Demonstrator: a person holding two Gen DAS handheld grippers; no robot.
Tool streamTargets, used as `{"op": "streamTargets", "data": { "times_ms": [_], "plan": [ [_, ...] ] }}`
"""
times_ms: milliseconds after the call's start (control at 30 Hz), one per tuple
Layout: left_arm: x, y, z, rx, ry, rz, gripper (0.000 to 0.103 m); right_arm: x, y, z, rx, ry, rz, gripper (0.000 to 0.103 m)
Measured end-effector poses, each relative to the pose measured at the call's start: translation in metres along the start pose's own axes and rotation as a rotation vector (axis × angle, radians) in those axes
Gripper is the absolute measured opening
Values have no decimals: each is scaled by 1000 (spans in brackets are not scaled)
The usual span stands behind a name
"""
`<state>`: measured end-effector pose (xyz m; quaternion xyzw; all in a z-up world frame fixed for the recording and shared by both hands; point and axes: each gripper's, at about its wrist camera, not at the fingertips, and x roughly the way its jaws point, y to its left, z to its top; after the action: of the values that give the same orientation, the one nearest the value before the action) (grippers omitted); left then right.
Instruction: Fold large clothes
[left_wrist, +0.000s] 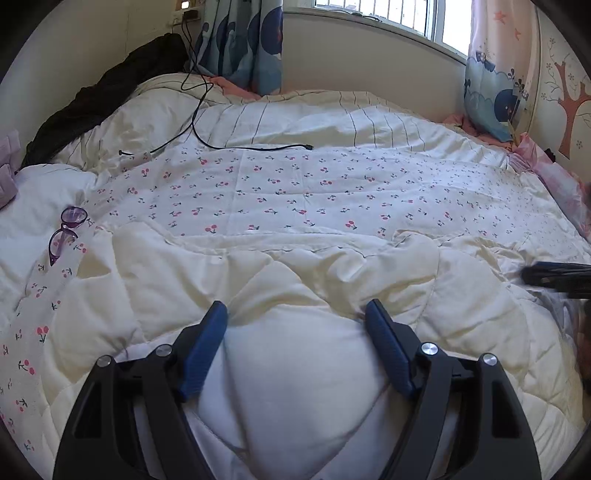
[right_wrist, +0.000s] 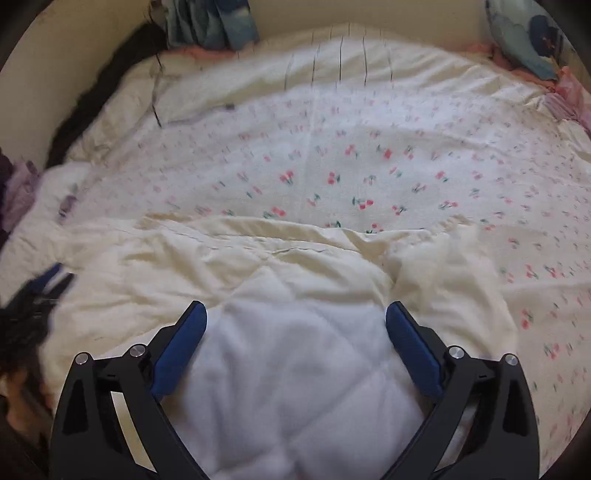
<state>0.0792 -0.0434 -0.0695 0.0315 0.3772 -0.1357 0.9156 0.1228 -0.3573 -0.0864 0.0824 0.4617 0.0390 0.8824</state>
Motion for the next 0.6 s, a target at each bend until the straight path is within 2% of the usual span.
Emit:
{"op": "streamTargets", "data": {
  "times_ms": [67,133,200,267,400,600],
  "plan": [
    [-1,1,0,-2,-5,-3,74,-30,7,-24,-25,-66,-8,94],
    [-3,0,-2,-1,-17,-6,75,-25,6,-47,-46,-83,-30,95],
    [-6,-1,-3,3,-37,-8,75,-13,3,-65,-51,-143,-36,97],
    [-7,-2,-5,5,-46,1,75,-8,10,-63,-72,-145,-70,97],
    [-8,0,-6,-2,-55,-6,75,-5,4,-59,-52,-139,-37,97],
    [-15,-2,-8,2,-86,0,76,-12,7,-66,-64,-186,-47,97]
  ]
}}
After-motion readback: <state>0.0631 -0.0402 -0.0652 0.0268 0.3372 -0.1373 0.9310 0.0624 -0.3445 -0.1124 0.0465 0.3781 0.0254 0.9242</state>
